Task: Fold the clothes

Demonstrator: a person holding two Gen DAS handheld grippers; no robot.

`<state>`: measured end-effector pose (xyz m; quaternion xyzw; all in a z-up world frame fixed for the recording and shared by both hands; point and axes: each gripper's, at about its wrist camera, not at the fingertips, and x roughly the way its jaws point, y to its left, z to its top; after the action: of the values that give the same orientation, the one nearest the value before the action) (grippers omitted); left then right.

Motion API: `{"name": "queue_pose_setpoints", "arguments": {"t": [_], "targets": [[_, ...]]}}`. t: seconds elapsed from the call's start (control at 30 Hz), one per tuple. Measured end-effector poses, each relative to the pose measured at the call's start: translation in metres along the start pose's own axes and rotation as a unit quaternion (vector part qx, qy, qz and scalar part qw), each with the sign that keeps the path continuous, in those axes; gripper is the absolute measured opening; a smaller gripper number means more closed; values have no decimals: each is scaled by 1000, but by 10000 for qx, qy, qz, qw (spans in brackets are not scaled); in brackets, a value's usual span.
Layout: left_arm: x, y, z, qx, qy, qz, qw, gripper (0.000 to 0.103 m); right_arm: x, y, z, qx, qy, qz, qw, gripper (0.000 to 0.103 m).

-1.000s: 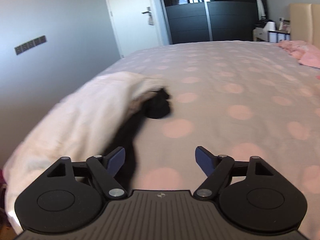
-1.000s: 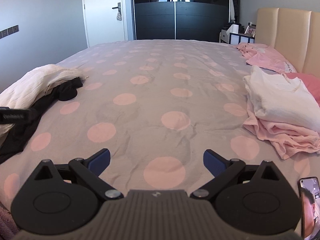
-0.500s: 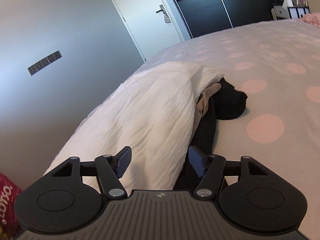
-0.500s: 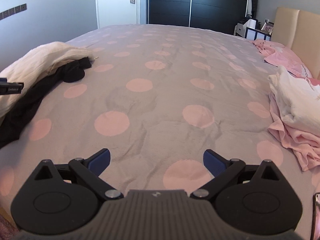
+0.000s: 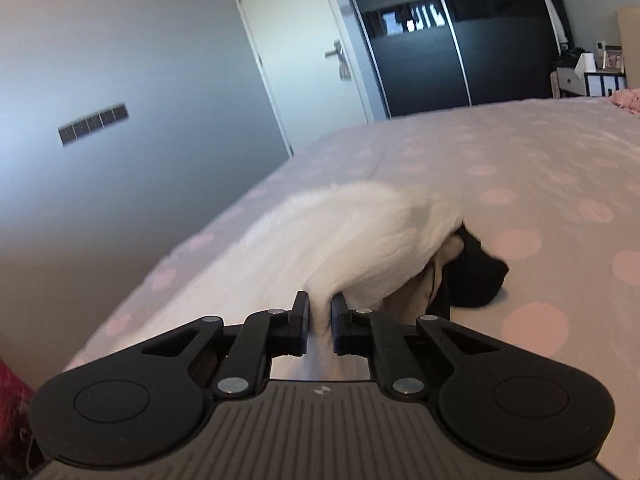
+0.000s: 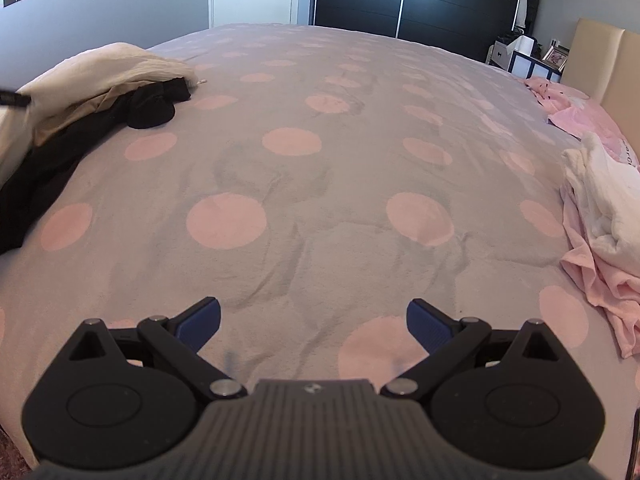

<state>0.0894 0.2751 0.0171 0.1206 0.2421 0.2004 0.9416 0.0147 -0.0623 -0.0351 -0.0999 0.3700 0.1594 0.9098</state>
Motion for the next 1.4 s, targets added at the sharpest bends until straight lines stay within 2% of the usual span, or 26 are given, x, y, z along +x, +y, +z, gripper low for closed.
{"name": "queue_pose_setpoints", "arguments": {"t": [0.07,0.17,0.4,0.6,0.77,0.87,0.97,1.03,1.1,1.17,1.2,1.23,1.3,1.4], "targets": [[-19,2,16,-14,-184,-185,9997,8,-2,1,-1,-2,-38,24,10000,100],[-39,8,30,-224,-209,-430,9986,8,-9,3,0,-35,-118,82,9999,100],[-93,-23,30,206,-315,-1145,9927,7,-33,-2,0,40,-437,76,9990,100],[-161,-59,25,506,-483,-1927,9788,7,-52,-11,-2,141,-645,47,9978,100],[-200,-88,5,721,-59,-2817,9568,7,-67,-23,-3,260,-783,-82,9966,100],[-213,-100,-15,865,383,-3303,9391,7,-72,-33,-4,417,-790,-111,9959,100],[-214,-113,-41,1164,882,-3455,9270,8,-73,-38,-6,531,-699,-43,9961,100],[-207,-112,-54,1221,1178,-3473,9223,13,-72,-36,-8,490,-645,14,9967,100],[-207,-111,-60,1238,1247,-3393,9241,19,-71,-33,-9,414,-598,92,9973,100],[-203,-106,-62,1190,1305,-3370,9248,35,-70,-29,-8,394,-586,172,9974,100],[-202,-100,-61,1121,1290,-3356,9264,47,-68,-28,-7,395,-562,226,9974,100],[-202,-93,-61,1062,1247,-3307,9294,51,-67,-26,-5,397,-539,285,9974,100],[-197,-80,-61,1063,1223,-3201,9334,51,-66,-21,-1,385,-521,419,9970,99],[-176,-58,-59,903,1375,-2866,9438,59,-62,-9,10,185,-493,552,9971,98]]}}
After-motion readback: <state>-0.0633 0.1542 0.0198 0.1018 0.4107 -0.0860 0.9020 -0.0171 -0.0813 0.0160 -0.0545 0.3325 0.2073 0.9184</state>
